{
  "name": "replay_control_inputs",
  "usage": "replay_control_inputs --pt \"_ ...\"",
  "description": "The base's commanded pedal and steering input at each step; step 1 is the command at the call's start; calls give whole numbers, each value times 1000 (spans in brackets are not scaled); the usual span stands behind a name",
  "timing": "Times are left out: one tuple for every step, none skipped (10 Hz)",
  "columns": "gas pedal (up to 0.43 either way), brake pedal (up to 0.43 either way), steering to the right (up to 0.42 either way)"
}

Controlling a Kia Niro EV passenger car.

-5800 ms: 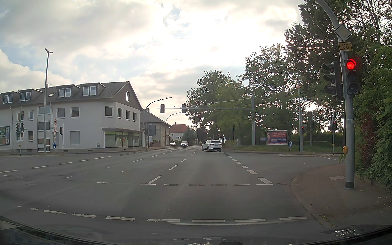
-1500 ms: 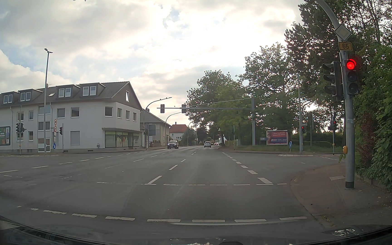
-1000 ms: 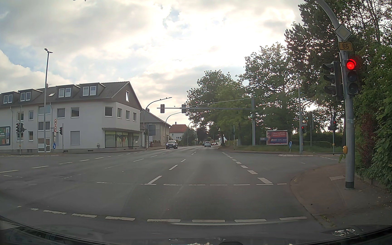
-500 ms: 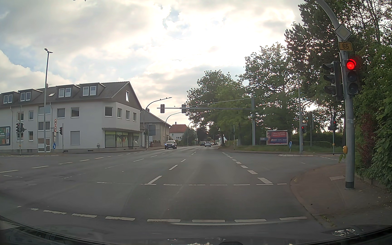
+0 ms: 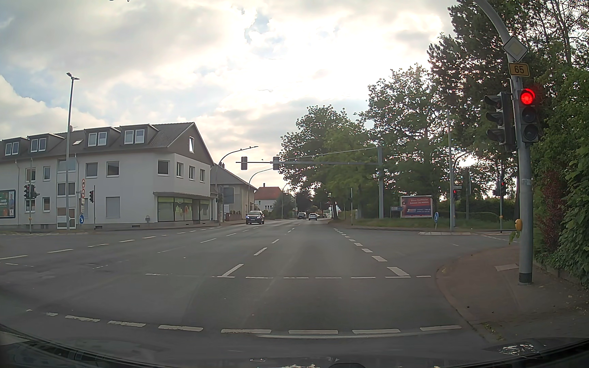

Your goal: Follow the waypoints while adhering to traffic rules and regulations

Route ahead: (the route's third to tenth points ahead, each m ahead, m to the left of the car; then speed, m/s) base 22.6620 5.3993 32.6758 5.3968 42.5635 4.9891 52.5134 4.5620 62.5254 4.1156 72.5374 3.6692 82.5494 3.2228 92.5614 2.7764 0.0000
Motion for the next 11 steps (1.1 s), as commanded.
replay_control_inputs --pt "0 0 -10" --pt "0 0 -10" --pt "0 0 -10" --pt "0 0 -10" --pt "0 0 -10" --pt "0 0 -10" --pt "0 0 -10" --pt "39 0 -9" --pt "87 0 -10" --pt "98 0 -9" --pt "138 0 -9"
